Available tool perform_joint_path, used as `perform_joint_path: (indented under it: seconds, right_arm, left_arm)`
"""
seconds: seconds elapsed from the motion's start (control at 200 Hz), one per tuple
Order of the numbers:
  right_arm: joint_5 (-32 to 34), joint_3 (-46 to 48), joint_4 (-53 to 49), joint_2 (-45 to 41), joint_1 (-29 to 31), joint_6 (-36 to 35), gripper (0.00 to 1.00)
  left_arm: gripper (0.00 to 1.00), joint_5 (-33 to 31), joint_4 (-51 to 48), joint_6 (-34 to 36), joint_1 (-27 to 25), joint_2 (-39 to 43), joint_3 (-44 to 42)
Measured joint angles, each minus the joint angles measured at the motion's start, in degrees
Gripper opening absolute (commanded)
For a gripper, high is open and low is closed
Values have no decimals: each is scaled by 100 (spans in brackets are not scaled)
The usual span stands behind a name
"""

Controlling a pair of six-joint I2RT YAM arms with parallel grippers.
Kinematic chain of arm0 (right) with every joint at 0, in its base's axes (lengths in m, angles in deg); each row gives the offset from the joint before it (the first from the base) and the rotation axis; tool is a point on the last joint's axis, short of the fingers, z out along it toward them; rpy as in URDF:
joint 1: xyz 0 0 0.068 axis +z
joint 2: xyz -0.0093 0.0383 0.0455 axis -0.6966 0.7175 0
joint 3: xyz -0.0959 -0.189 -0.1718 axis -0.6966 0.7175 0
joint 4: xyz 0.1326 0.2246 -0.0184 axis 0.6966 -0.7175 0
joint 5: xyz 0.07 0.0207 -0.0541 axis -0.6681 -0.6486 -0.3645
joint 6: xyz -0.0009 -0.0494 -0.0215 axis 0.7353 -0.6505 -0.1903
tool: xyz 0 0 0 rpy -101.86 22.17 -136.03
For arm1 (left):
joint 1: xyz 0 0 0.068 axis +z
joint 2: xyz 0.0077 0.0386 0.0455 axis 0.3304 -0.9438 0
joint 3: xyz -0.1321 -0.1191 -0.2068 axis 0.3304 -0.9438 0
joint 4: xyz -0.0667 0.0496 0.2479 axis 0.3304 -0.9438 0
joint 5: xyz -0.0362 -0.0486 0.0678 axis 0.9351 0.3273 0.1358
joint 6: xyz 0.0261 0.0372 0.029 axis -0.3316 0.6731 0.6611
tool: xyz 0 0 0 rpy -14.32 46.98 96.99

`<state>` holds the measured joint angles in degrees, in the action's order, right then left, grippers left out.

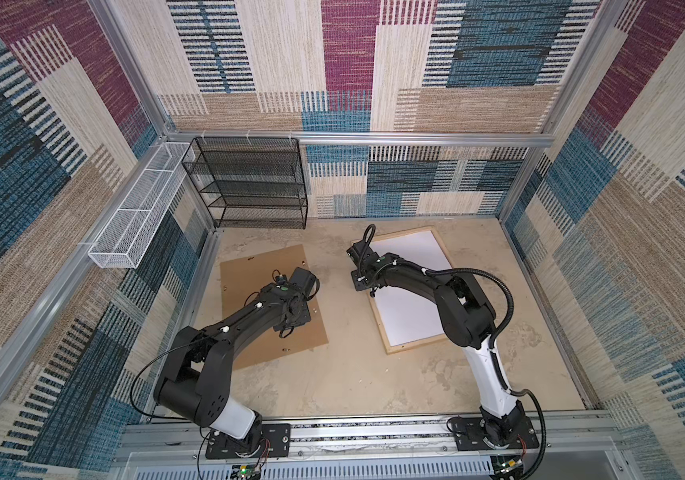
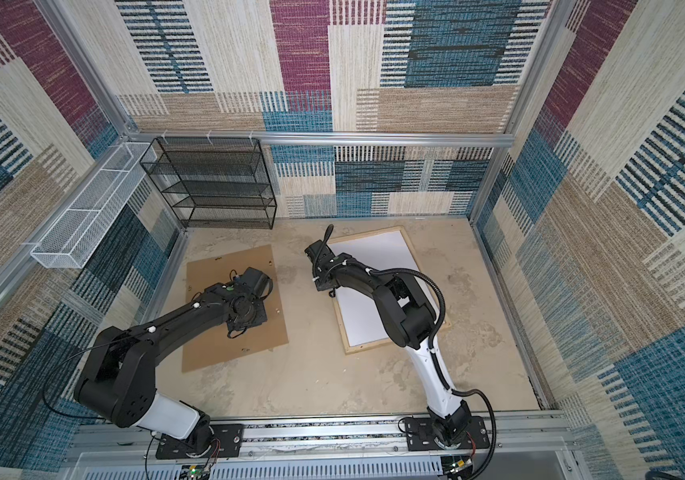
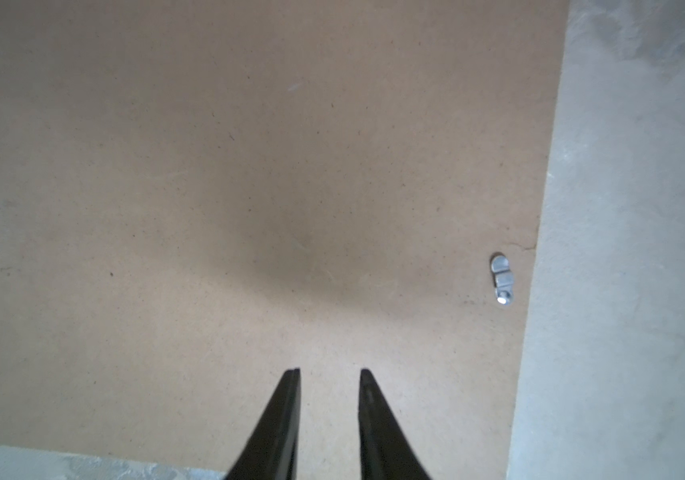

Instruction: Put the photo into the frame

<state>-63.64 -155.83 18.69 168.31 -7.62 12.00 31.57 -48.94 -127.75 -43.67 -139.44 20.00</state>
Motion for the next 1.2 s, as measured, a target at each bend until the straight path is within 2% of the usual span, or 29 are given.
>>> perform_joint_path:
  seconds: [0.2,0.336,0.421,0.551,0.741,1.127,1.197]
  right_arm:
    - [-4,619,61,-409,-492,-85,21]
    - [7,719,85,-474,-737,-17,22]
    - [-28,697,81,-472,-752,2,24]
    - [-280,629,85,-455,-752,50,33]
    - [-417,721,140,-608,-741,87,39]
    - [-409,990,376,-1239,-704,87,40]
    - [-566,990,442,-1266,-704,85,40]
  left_arm:
    - [29,0,-13,2,63,0,-17]
    - [29,0,-20,13,103,-59,-17]
    - [29,-2,-31,26,120,-90,-22]
    - [29,-42,-37,44,138,-229,-31]
    - [29,-39,15,44,140,-525,-42]
    - [28,175,133,96,-20,-994,238]
    - [27,175,127,107,-131,-1073,313]
